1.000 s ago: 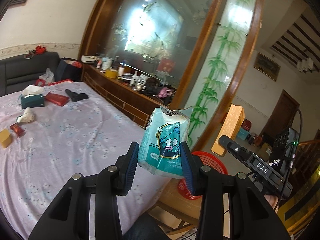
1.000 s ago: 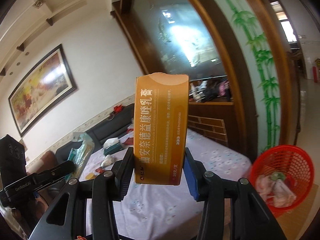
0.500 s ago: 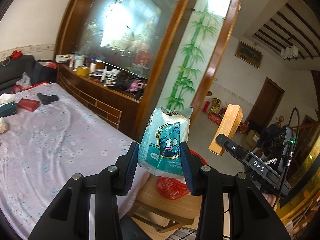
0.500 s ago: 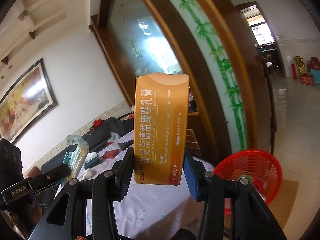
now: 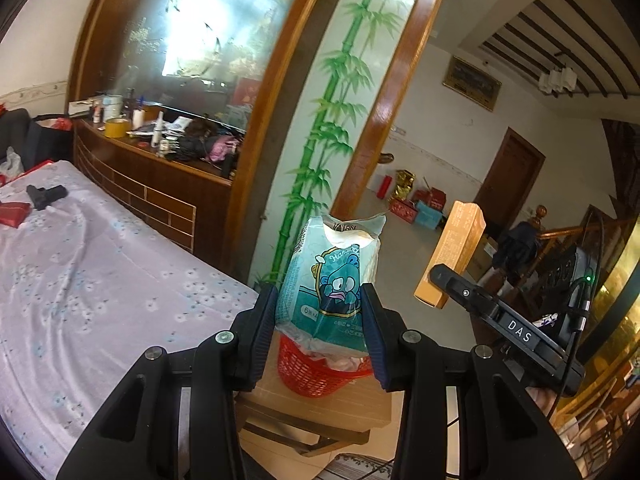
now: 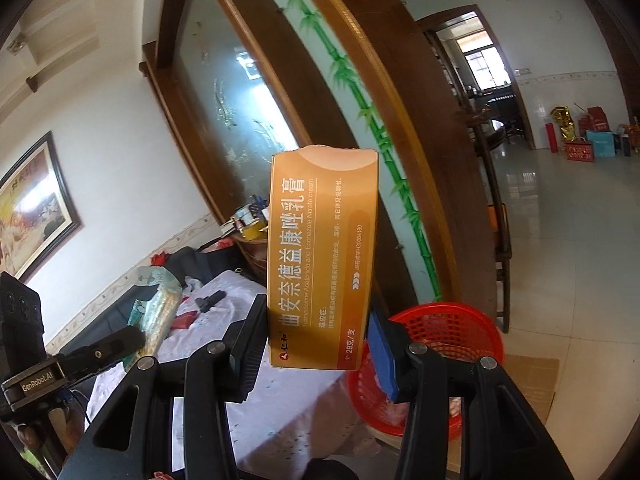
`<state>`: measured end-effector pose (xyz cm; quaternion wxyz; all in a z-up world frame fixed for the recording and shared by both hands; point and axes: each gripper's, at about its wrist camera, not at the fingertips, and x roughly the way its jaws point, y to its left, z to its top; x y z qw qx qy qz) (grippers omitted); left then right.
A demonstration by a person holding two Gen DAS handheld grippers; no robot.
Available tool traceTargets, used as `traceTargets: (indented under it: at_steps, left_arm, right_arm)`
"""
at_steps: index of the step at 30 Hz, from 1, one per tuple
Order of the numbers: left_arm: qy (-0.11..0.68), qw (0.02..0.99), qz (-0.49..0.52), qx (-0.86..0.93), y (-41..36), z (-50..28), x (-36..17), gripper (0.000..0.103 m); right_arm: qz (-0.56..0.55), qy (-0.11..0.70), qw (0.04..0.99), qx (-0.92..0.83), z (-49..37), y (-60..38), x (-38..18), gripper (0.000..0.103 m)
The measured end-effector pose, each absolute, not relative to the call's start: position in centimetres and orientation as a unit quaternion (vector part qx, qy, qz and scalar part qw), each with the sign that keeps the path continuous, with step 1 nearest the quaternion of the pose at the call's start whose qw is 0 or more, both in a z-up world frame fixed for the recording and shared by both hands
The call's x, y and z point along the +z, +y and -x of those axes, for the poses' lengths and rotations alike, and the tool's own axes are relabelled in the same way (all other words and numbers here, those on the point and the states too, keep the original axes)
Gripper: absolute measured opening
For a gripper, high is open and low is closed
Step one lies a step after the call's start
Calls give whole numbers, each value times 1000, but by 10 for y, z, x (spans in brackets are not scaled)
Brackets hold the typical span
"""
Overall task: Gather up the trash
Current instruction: 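Carry the wet-wipes pack and orange box toward the red wastebasket, then open both tools over the red wastebasket to drop the items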
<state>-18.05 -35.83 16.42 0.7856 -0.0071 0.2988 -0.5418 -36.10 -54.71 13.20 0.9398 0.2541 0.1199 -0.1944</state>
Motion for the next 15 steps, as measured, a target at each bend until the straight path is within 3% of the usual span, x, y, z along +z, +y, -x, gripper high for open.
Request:
traceTargets:
  at_steps: [15]
  left_arm:
    - [322, 756, -22, -570, -413, 186, 139, 40]
  right_arm:
    - [-262, 138, 929, -222, 366, -569, 121, 50]
